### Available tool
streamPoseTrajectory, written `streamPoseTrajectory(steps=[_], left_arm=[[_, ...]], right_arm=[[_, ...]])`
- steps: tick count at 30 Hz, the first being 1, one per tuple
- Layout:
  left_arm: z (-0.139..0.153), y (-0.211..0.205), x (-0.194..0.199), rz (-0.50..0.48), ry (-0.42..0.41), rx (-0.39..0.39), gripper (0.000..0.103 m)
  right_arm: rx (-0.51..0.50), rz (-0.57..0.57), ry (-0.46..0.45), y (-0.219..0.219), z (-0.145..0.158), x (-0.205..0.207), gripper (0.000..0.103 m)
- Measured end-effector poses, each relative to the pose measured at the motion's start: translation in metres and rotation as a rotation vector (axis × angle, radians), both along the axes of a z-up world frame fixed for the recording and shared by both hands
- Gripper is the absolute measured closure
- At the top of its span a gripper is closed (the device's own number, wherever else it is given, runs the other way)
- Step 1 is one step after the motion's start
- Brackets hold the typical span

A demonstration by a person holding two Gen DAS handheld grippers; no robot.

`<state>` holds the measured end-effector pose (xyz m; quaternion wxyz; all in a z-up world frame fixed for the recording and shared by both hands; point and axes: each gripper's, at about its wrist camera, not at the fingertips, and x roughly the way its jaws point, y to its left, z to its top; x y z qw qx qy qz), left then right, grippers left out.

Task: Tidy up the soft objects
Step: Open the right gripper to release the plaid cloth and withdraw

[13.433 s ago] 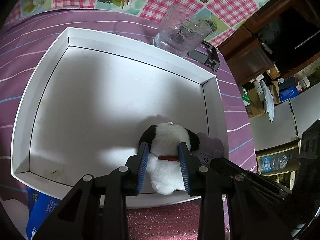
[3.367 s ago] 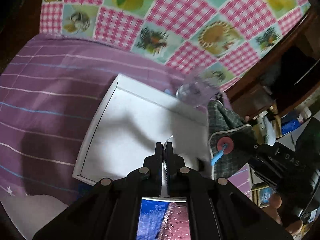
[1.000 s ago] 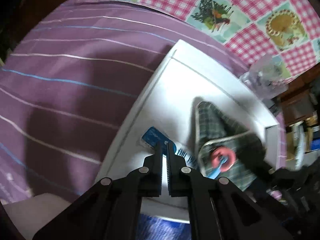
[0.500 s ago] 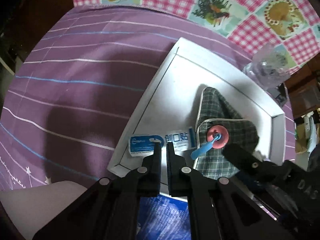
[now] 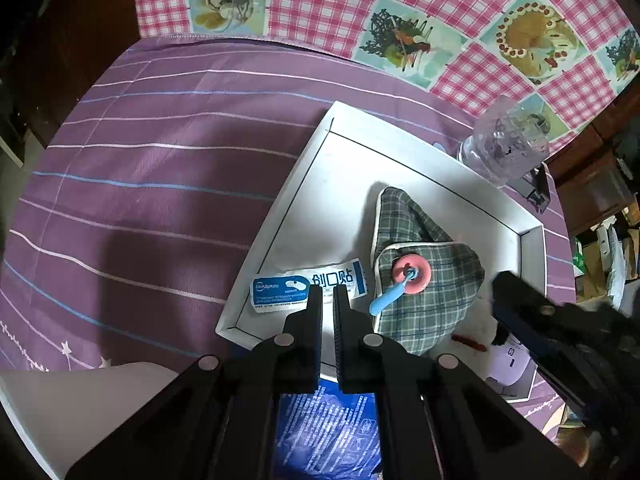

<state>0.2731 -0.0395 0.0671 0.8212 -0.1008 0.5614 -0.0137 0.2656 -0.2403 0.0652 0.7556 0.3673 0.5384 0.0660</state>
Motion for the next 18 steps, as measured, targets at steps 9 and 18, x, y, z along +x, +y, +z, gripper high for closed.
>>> streamPoseTrajectory(steps=[9, 18], left_arm=[[-0.031, 0.002, 0.011, -0.011, 0.064, -0.068, 0.099], [-0.038, 0.0, 0.009, -0.028, 0.125, -0.032, 0.099]], right_arm=[[-0.072, 0.029, -0.013, 0.019, -0.03, 0.015, 0.09], [-0.253, 0.134, 0.043, 0.03, -0.016, 0.01, 0.09]])
